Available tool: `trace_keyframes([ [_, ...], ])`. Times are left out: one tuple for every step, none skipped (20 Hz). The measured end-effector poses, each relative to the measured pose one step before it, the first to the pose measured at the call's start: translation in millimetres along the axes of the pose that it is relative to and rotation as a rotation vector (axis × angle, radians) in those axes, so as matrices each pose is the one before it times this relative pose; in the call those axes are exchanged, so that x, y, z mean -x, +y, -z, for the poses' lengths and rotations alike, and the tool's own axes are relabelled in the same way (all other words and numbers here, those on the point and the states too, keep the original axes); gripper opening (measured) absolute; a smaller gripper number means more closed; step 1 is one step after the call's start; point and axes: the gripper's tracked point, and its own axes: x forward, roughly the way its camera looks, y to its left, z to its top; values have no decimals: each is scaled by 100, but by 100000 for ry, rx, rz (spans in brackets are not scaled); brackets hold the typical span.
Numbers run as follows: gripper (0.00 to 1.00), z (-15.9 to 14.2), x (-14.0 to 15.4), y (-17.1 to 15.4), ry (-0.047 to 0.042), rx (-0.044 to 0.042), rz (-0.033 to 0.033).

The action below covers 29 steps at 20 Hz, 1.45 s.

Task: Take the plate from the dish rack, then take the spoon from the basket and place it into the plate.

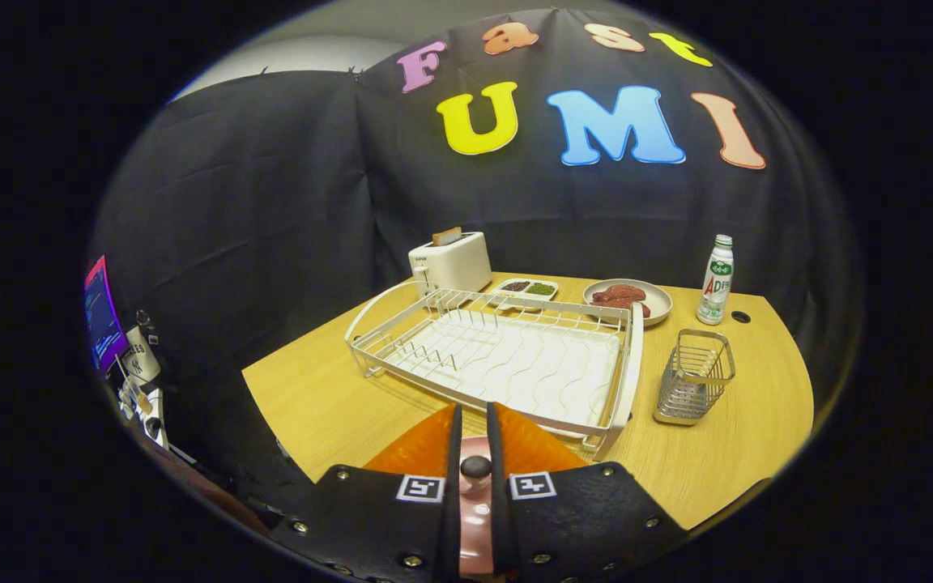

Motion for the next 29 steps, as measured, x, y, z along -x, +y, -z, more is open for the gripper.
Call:
trace_keyframes([
  [20, -279, 534, -145, -512, 809, 1069],
  [21, -369, 346, -420, -320, 134, 1095],
  [23, -117, 277, -257, -474, -102, 992],
  [23, -615, 335, -532, -1490, 74, 1838],
  [23, -981, 271, -560, -2273, 475, 2318],
  [23, -965, 446, -931, -2562, 619, 3675],
  [23, -1006, 418, -1138, -2758, 589, 4305],
  [23, -1282, 431, -992, -3285, 201, 3551],
  [23, -1227, 333, -696, -3150, 146, 3699],
  [23, -1209, 212, -908, -2730, 262, 3282],
  [23, -1180, 224, -827, -2808, 49, 3440],
  [23, -1290, 163, -849, -2325, 237, 3414],
  [23, -1422, 143, -709, -2548, 6, 2867],
  [26, -1366, 431, -788, -2428, -104, 3338],
  [31, -1316, 213, -884, -2331, 22, 3535],
  [45, -1285, -80, -817, -2363, 403, 2914],
  [59, -1162, 162, -784, -2184, 387, 3005],
  [73, -937, -139, -783, -1873, -432, 2646],
  [81, -987, 217, -618, -1920, -1316, 2369],
  [90, -619, -59, -731, -1329, -1793, 1668],
  [99, -256, -111, -461, -833, -1804, 1223],
  [99, -133, -150, -500, -189, -1364, 489],
  [99, 32, -183, -652, 62, -863, 745],
  [99, 102, -197, -735, 289, -482, 882],
  [99, 92, -175, -592, 9, -267, 145],
  [99, 53, -72, -673, -311, 57, 684],
  [99, 36, -263, -818, -455, -80, 350],
  [99, -34, -211, -580, -521, -96, 336],
  [99, 76, -268, -811, -290, 364, 730],
])
